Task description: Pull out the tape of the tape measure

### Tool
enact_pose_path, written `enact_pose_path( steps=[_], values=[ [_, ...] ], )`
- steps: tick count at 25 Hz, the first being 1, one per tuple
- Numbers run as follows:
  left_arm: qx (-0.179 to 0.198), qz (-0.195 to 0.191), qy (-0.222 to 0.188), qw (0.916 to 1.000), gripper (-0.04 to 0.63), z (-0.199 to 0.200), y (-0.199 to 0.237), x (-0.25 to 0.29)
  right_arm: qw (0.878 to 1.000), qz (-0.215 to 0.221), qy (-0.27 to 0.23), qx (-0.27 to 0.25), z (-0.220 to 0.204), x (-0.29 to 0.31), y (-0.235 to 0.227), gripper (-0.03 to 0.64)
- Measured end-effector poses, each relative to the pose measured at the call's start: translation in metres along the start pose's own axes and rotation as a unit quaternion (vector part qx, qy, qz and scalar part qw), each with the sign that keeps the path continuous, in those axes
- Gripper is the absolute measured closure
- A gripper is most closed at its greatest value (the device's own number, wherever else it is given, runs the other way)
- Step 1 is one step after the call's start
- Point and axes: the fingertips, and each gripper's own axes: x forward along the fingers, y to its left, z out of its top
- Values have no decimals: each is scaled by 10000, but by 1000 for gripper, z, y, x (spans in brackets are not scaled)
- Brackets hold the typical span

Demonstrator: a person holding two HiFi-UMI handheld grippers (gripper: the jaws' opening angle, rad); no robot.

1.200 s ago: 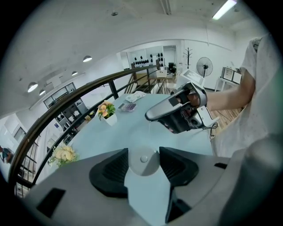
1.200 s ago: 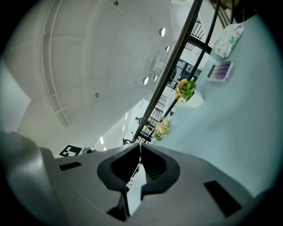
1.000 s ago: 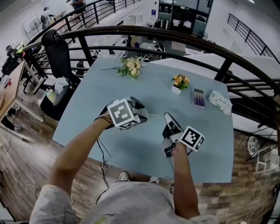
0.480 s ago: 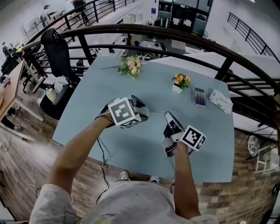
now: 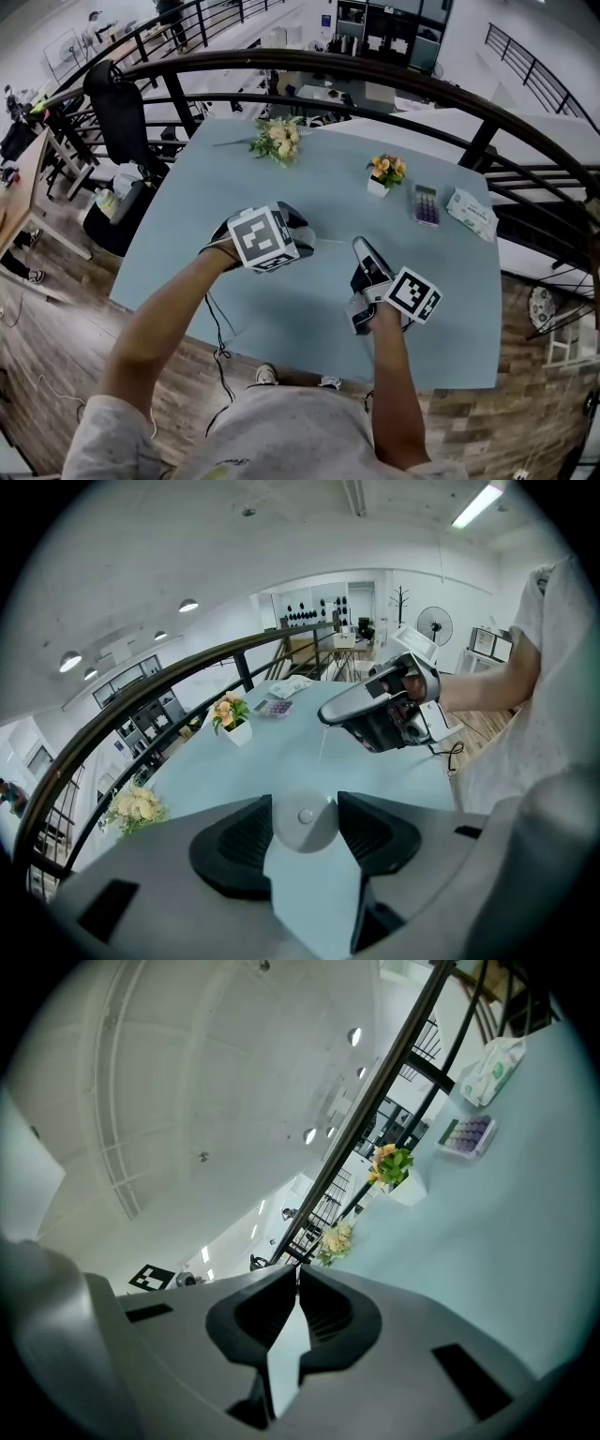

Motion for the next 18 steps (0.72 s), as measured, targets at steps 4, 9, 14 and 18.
enact_pose_path(
  steps=[4, 9, 14, 18],
  values=[
    [101, 124, 188, 9997, 377, -12, 8, -2, 9997, -151, -211, 6, 16, -7, -9, 600],
    [-60, 151, 151, 9998, 377, -20, 14, -7, 9994, -191, -300, -41, 25, -13, -11, 600],
    [-42, 197, 177, 9996, 377, -22, 18, -9, 9995, -187, -239, -93, 23, -10, -10, 600],
    [-71, 177, 172, 9997, 377, -22, 17, -7, 9994, -212, -239, -107, 23, -10, -11, 600]
  ],
)
